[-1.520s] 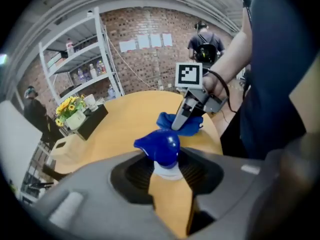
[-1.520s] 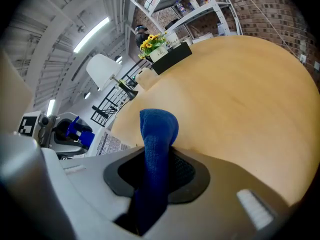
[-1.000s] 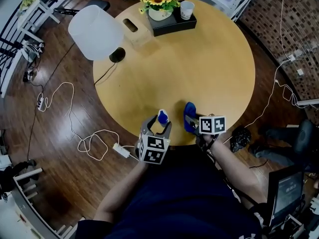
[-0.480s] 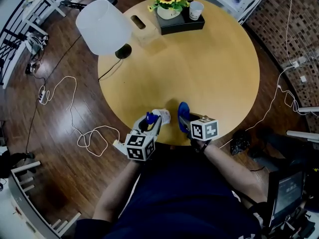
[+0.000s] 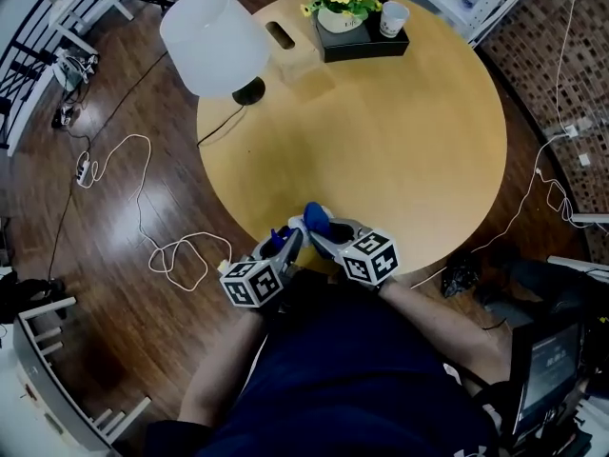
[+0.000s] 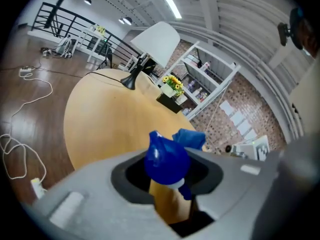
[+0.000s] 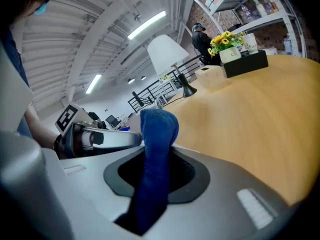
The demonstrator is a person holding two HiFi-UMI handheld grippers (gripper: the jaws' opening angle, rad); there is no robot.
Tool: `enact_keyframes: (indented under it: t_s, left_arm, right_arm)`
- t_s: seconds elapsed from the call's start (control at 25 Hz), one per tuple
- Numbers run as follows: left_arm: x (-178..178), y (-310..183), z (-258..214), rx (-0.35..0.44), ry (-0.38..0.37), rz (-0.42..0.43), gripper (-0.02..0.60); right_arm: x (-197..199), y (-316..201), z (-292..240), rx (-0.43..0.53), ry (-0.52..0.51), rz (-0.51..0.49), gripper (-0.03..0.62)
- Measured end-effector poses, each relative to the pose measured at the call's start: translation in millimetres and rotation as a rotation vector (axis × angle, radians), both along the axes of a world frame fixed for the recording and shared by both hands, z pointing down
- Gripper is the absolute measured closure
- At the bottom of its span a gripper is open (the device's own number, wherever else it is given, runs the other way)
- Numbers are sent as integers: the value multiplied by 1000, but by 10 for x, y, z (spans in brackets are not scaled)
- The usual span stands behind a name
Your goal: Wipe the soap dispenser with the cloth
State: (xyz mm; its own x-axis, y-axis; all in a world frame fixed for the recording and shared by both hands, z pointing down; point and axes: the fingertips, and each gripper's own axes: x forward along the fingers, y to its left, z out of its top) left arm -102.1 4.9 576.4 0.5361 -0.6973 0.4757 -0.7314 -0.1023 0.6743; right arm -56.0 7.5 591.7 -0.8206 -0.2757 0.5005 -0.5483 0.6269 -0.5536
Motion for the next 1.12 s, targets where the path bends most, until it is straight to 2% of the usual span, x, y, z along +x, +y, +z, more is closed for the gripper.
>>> enact_keyframes:
  t_s: [0.32, 0.52, 0.64, 0.72, 0.84, 0.96, 1.12]
  left_arm:
    - [11, -30, 2, 9, -20, 36, 437]
    - [43, -45, -22, 31, -42, 40, 439]
    - [86, -16, -6, 25, -36, 47, 439]
    - [110, -2, -7, 32, -45, 60, 439]
    - [129, -1, -3, 35, -49, 60, 439]
    - [148, 16, -9, 37, -60, 64, 439]
    - [156, 40, -4, 34, -66, 62, 437]
  right_arm:
    - [466, -165, 485, -96, 97, 152, 494]
    - [683, -173, 706, -179, 153, 200, 493]
    - [661, -235, 541, -184, 111, 227, 493]
    - [461, -315, 241, -143, 25, 200, 493]
    - [67, -348, -148, -80, -67, 89, 493]
    - [-137, -271, -185, -64, -66, 15, 493]
    - [27, -265, 36, -81, -38, 62, 494]
